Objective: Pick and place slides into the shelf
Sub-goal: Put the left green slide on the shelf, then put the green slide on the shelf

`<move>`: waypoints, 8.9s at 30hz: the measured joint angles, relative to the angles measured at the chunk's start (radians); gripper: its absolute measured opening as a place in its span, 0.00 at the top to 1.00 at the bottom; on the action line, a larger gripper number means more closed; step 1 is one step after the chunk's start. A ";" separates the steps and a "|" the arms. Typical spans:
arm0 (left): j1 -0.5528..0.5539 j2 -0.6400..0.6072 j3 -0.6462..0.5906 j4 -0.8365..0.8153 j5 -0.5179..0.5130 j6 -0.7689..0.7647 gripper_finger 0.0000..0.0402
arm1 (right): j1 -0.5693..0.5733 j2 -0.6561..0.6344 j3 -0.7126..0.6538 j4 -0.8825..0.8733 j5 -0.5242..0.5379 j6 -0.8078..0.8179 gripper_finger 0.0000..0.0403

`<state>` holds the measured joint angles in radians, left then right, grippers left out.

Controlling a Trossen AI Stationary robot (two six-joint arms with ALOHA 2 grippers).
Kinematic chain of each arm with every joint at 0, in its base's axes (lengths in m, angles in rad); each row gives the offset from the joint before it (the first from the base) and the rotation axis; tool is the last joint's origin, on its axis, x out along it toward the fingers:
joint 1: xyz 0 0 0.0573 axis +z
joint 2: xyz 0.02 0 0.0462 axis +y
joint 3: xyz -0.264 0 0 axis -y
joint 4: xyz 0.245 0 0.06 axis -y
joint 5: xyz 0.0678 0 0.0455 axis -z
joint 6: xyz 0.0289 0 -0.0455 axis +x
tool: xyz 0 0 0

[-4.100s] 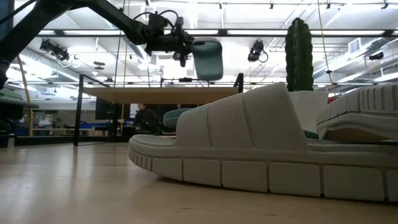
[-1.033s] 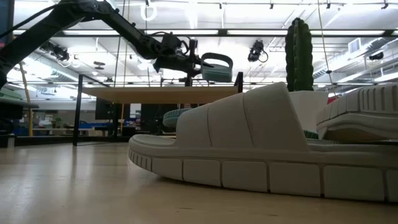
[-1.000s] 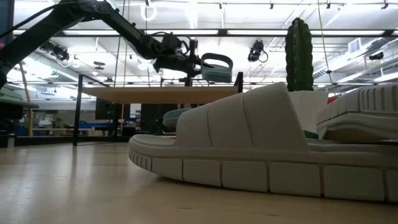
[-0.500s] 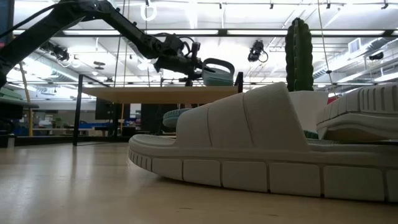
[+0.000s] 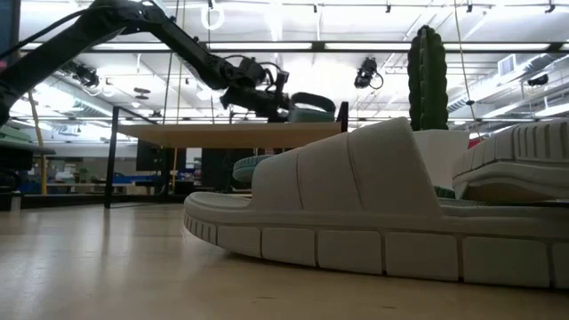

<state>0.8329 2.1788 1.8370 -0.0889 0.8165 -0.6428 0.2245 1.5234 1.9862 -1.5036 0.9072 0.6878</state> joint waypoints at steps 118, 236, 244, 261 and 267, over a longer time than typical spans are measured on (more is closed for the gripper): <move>-1.030 -0.857 -0.940 -0.211 -1.295 0.351 0.86 | 0.173 -0.412 -0.751 0.450 -0.187 0.187 0.50; -1.251 -0.674 -0.824 -0.463 -1.808 0.918 0.87 | 0.304 -0.223 -0.750 0.637 -0.231 0.558 0.53; -1.272 -0.715 -0.486 -1.029 -1.686 0.743 0.87 | 0.304 -0.223 -0.750 0.637 -0.226 0.541 0.53; -1.049 -0.662 0.168 -1.481 -1.202 0.659 0.87 | 0.304 -0.223 -0.750 0.683 -0.228 0.488 0.54; -0.965 -0.605 0.283 -1.481 -1.175 0.800 0.87 | 0.304 -0.223 -0.750 0.707 -0.228 0.487 0.53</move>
<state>-0.1323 1.5740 2.1199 -1.5698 -0.3584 0.1572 0.5285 1.3006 1.2362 -0.7966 0.6792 1.1744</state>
